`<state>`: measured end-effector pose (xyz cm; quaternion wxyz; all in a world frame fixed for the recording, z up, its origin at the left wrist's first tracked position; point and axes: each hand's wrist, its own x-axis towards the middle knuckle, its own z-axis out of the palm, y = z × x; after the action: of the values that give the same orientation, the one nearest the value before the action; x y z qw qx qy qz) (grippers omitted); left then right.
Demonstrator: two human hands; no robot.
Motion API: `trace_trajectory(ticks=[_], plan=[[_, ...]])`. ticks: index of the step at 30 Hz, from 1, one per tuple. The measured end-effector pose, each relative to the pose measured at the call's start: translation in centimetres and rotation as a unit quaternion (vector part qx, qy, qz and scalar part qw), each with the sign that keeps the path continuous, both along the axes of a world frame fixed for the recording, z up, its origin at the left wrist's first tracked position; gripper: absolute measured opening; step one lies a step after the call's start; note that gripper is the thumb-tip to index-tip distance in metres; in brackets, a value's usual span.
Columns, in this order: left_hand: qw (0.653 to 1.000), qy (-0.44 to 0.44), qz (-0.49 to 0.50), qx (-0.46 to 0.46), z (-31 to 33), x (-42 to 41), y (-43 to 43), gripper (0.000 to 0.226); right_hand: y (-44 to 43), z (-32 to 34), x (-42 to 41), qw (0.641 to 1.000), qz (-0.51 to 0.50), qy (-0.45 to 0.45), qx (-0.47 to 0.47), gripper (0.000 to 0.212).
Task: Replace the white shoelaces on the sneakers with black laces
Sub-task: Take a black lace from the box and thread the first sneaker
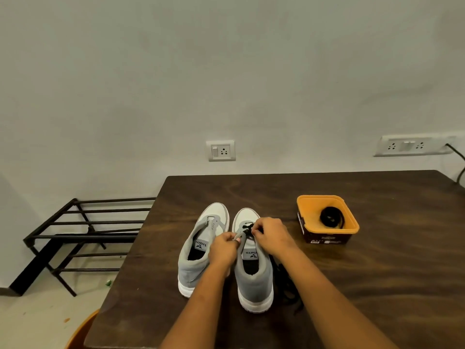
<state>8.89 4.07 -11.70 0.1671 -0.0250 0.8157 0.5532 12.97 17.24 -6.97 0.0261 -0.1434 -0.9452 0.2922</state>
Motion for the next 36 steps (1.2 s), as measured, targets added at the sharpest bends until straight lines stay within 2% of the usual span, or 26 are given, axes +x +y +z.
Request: trace_trajectory(ticks=[1, 4, 7, 10, 15, 19, 22, 28, 33, 36], plan=[[1.000, -0.005, -0.001, 0.006, -0.1, -0.1, -0.1, 0.014, 0.0, 0.0, 0.0, 1.000, -0.012, 0.013, -0.023, 0.010], [1.000, -0.014, -0.003, 0.022, -0.1, -0.3, -0.1, 0.013, 0.0, -0.2, 0.3, 0.994, -0.049, 0.057, -0.084, 0.018], [0.999, -0.019, -0.005, 0.032, -0.3, -0.4, -0.1, 0.014, -0.1, -0.5, 0.4, 0.981, -0.029, 0.059, -0.182, 0.007], [0.999, -0.027, 0.002, 0.046, -0.5, -0.4, -0.2, 0.014, -0.3, -0.5, 0.5, 0.978, 0.002, 0.043, -0.203, 0.026], [0.998, -0.028, 0.005, 0.059, -0.7, -0.4, -0.2, 0.016, -0.7, -0.7, 1.8, 0.967, 0.014, 0.036, -0.251, 0.023], [0.997, -0.029, 0.002, 0.077, -0.9, -0.4, -0.2, 0.018, -0.9, -1.5, 2.2, 0.968, 0.010, 0.029, -0.248, 0.019], [0.997, -0.031, 0.001, 0.071, -1.0, -0.3, -0.1, 0.017, -0.8, -1.8, 1.9, 0.974, 0.006, 0.050, -0.221, 0.007], [0.997, -0.023, 0.007, 0.070, -0.8, 0.0, 0.1, 0.019, -1.5, -2.0, 2.1, 0.988, 0.014, 0.053, -0.144, 0.038], [0.998, -0.019, 0.002, 0.058, -1.5, 0.0, -0.1, 0.016, -2.4, -2.7, 2.6, 0.984, -0.007, 0.102, -0.146, 0.023], [0.998, -0.012, 0.003, 0.055, -1.9, -0.2, 0.0, 0.018, -2.8, -3.2, 2.5, 0.984, -0.040, 0.098, -0.146, 0.015]])
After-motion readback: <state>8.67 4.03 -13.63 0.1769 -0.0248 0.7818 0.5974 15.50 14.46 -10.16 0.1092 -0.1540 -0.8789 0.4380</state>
